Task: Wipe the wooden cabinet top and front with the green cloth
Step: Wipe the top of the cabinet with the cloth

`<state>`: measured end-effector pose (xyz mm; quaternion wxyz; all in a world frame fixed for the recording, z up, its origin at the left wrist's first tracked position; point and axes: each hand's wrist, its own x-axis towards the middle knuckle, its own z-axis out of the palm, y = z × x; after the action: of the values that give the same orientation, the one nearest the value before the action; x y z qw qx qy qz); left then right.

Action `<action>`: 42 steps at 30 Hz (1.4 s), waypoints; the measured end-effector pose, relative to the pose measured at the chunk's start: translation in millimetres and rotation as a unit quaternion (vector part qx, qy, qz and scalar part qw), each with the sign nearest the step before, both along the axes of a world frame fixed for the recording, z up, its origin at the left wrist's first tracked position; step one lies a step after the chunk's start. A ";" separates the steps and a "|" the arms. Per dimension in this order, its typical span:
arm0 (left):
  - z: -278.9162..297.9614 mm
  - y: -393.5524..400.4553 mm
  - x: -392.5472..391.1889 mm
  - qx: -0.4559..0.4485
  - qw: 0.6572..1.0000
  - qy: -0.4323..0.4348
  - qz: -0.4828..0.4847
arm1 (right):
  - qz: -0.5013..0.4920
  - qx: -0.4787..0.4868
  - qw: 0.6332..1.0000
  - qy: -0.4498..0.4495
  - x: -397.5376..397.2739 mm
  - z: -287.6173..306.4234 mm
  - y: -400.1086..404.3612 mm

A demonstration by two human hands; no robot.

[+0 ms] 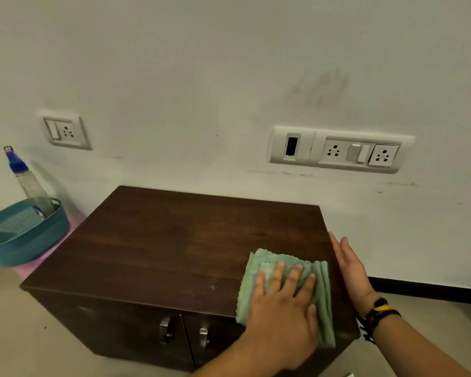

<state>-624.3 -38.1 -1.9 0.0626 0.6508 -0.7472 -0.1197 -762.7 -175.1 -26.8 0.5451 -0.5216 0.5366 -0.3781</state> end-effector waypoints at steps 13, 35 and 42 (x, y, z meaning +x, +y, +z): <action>-5.9 28.1 98.5 -0.016 0.994 -0.019 0.108 | 0.114 -0.164 0.781 0.591 45.3 7.4 67.0; -8.1 89.4 349.3 0.022 0.921 -0.039 0.387 | 0.182 -0.200 0.741 0.615 95.3 20.7 97.7; -10.1 85.4 321.9 0.017 0.903 -0.044 0.427 | 0.176 -0.211 0.752 0.600 89.4 18.2 100.5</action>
<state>-302.4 47.3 -12.0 0.0642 0.9131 -0.3973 -0.0654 -673.3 -74.6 -8.6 0.0443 -0.8281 0.5586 0.0113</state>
